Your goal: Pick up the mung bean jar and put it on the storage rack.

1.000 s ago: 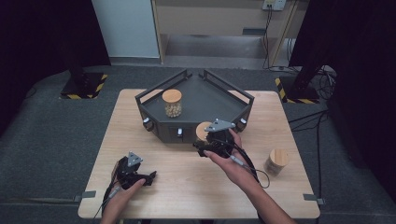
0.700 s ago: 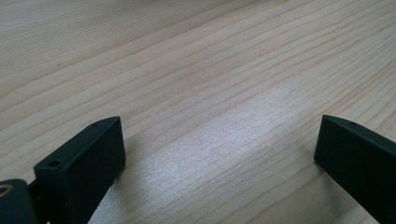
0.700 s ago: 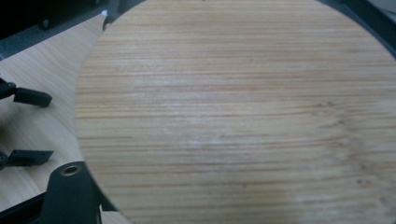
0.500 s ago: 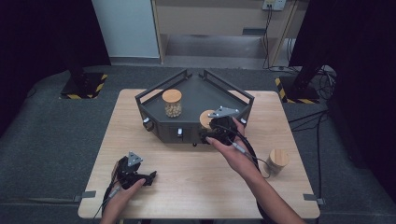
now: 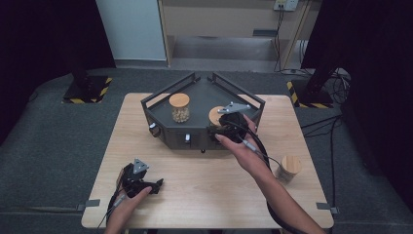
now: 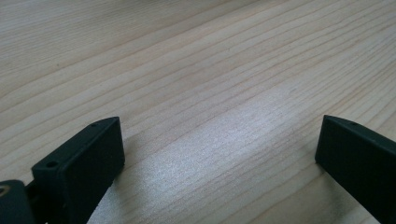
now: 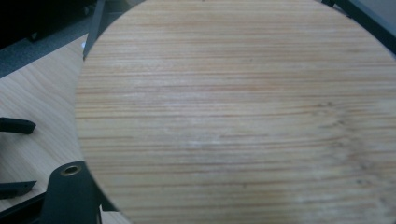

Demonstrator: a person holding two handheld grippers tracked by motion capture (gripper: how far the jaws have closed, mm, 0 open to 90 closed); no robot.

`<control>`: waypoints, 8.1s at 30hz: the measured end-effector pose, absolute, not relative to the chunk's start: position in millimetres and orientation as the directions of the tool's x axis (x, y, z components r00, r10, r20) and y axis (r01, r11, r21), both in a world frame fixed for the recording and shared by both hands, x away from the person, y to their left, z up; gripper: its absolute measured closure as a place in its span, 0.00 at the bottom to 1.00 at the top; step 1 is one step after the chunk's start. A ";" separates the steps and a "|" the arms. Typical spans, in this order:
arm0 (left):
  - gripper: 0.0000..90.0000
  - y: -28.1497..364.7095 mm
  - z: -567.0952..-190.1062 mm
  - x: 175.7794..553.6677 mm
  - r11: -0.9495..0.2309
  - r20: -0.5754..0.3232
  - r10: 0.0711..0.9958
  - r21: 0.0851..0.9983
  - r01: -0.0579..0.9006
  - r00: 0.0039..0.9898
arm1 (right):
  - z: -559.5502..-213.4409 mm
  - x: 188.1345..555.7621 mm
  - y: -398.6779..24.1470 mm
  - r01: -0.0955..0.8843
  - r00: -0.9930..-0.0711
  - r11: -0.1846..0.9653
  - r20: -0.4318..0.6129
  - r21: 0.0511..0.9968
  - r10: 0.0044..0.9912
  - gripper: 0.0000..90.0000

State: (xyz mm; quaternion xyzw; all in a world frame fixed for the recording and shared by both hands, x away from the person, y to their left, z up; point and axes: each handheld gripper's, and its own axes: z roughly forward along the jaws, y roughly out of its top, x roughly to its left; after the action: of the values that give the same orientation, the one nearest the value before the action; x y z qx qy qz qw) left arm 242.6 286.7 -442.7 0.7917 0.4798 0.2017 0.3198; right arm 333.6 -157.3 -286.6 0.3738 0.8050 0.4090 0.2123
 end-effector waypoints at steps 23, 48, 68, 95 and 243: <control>0.00 287.0 -442.5 243.0 -0.337 0.013 0.888 0.699 0.631 0.460 | -274.1 359.0 -150.1 0.439 -0.610 0.377 -0.037 0.815 0.791 0.28; 0.00 286.9 -442.6 243.1 -0.337 0.012 0.887 0.699 0.631 0.461 | -269.9 391.3 -136.5 0.458 -0.605 0.358 -0.010 0.813 0.796 0.28; 0.00 286.9 -442.6 243.4 -0.338 0.012 0.887 0.698 0.631 0.462 | -279.8 406.9 -125.7 0.482 -0.592 0.368 -0.014 0.795 0.806 0.28; 0.00 287.0 -442.6 243.6 -0.339 0.013 0.886 0.698 0.630 0.463 | -302.7 422.7 -105.9 0.520 -0.599 0.381 0.009 0.765 0.800 0.28; 0.00 285.1 -443.0 242.3 -0.332 0.014 0.891 0.700 0.632 0.453 | -319.5 312.8 -296.6 0.523 -0.569 0.353 0.010 0.775 0.822 0.03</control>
State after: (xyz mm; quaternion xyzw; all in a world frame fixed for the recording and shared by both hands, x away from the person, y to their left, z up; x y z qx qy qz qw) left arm 242.3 285.1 -443.0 0.7905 0.4819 0.2031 0.3187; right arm 312.8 -296.6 -319.5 0.4210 0.7990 0.3823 0.1954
